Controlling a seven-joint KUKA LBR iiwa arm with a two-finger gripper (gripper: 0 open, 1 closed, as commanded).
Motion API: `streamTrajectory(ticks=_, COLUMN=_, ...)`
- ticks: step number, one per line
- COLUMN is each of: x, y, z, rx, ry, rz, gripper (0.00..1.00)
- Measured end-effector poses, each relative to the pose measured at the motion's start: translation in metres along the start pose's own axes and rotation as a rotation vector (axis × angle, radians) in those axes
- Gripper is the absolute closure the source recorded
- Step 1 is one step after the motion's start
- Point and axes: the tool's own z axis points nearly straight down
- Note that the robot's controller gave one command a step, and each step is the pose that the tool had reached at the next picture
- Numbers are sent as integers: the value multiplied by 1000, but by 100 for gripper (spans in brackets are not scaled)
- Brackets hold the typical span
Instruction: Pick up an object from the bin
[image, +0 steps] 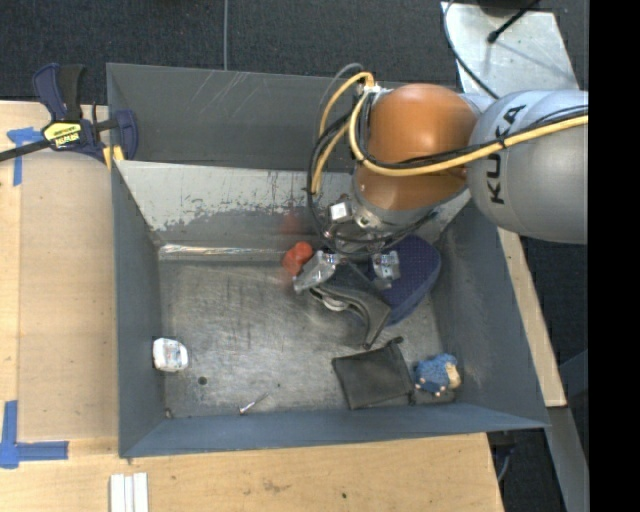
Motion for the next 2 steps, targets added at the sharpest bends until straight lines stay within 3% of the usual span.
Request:
streamTrajectory(ticks=1, x=51, y=20, z=17, rx=0, ry=-6, rz=176, gripper=0)
streamTrajectory(ticks=2, x=54, y=0, z=11, rx=1, ry=-4, rz=-171, gripper=0)
